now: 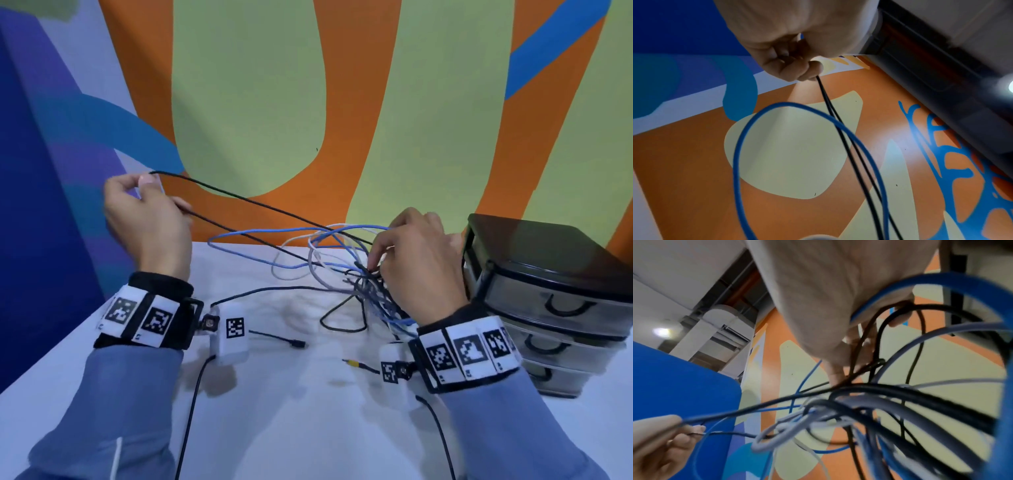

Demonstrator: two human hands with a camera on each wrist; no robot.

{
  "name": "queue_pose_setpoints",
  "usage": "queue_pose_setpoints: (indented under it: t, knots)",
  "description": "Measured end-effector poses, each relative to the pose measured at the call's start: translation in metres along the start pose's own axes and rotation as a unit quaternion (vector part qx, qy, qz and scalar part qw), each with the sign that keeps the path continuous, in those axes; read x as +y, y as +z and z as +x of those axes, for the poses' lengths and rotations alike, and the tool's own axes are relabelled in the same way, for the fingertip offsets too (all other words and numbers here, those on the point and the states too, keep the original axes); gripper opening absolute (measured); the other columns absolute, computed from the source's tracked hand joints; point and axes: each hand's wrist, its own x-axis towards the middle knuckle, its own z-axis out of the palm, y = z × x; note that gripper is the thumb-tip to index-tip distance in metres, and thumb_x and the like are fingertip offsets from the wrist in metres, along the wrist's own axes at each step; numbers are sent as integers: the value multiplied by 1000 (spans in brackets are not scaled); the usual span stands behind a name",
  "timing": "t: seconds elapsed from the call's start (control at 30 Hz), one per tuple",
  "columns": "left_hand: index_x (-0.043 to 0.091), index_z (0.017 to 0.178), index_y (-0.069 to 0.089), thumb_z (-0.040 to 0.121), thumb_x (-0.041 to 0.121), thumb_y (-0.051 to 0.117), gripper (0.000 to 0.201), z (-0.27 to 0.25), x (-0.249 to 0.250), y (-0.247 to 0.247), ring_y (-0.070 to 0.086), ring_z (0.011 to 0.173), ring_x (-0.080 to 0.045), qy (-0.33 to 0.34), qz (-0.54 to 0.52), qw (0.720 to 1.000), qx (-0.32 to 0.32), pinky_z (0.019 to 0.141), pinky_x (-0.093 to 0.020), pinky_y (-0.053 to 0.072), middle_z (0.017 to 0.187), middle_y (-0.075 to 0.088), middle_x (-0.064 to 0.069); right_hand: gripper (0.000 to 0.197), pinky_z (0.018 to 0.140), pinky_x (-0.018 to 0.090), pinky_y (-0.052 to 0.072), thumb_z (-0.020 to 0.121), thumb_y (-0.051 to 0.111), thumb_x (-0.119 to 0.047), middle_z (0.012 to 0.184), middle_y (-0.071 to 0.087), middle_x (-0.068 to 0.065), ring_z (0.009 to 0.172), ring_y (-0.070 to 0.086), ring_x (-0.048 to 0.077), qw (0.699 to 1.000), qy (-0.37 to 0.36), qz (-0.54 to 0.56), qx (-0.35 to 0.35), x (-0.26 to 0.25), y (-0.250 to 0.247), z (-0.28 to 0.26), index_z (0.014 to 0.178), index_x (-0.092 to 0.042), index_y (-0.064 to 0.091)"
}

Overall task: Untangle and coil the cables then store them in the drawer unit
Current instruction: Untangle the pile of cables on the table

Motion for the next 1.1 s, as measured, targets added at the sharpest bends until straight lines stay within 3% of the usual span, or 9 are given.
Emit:
queue_pose_setpoints:
  t: [0.2, 0.33, 0.4, 0.57, 0.67, 0.87, 0.93, 1.03, 1.1]
  knots:
    - [23, 88, 55, 95, 17, 41, 16, 9, 0, 1, 43, 47, -18, -72, -85, 993, -47, 49, -26, 31, 53, 48, 1, 35, 82, 38, 22, 81, 65, -1, 102, 59, -10, 106, 53, 18, 995, 7, 97, -4, 2, -4, 3, 63, -31, 68]
    - [19, 88, 60, 104, 10, 50, 21, -20, 18, 11, 48, 52, -14, -46, -87, 961, -258, 50, -24, 38, 51, 53, 6, 57, 101, 47, 42, 76, 62, -4, 113, 58, -11, 108, 56, 8, 954, -79, 282, 58, -30, -6, -6, 119, -39, 68]
    - [18, 95, 60, 107, 14, 54, 14, -32, 31, 10, 48, 53, -16, -60, -118, 914, -382, 49, -24, 37, 57, 57, -1, 68, 103, 36, 46, 80, 65, -9, 118, 60, -9, 114, 58, 7, 915, -117, 379, 71, -54, -7, -9, 144, -31, 53]
    - [18, 107, 59, 105, 21, 55, 5, -54, 50, 4, 27, 44, -11, -27, -181, 822, -539, 46, -29, 13, 61, 49, -2, 57, 101, 39, 50, 90, 75, -46, 123, 64, -5, 117, 60, 11, 907, -73, 380, -167, -87, 32, -8, 136, -34, 44]
    - [20, 104, 56, 111, 17, 50, 10, -46, 54, 1, 23, 47, -9, -28, -263, 855, -446, 45, -25, 14, 64, 43, 2, 45, 98, 43, 53, 91, 56, -74, 115, 71, -9, 109, 65, 12, 921, -92, 245, -288, -71, 49, -11, 115, -37, 68]
    - [13, 110, 46, 113, 16, 41, 7, -12, 35, -7, 26, 51, -13, -44, -293, 949, -106, 46, -27, 21, 67, 44, 6, 24, 83, 39, 39, 90, 54, -42, 87, 68, -2, 83, 62, 22, 961, -79, 130, -229, -50, 37, -4, 86, -21, 63]
    - [15, 106, 48, 112, 17, 41, 9, -6, 27, -5, 31, 51, -13, -31, -246, 968, -46, 47, -26, 23, 67, 46, 6, 11, 92, 41, 31, 89, 52, -32, 89, 69, -6, 84, 61, 19, 968, -77, 101, -215, -48, 35, -7, 98, -27, 56]
    - [21, 99, 52, 108, 18, 43, 12, 6, 15, -6, 39, 50, -11, -32, -160, 987, 0, 47, -26, 28, 67, 50, 6, 40, 109, 44, 29, 87, 51, -8, 108, 63, -11, 102, 60, 14, 963, -157, 59, -210, -42, 30, -10, 113, -37, 60]
    - [21, 96, 59, 97, 19, 50, 10, 16, 4, -10, 50, 52, -16, -37, -41, 997, -48, 52, -27, 37, 71, 55, 6, 48, 100, 42, 41, 86, 49, 1, 113, 62, -12, 105, 59, 16, 945, -198, 76, -249, -38, 29, -8, 103, -38, 72]
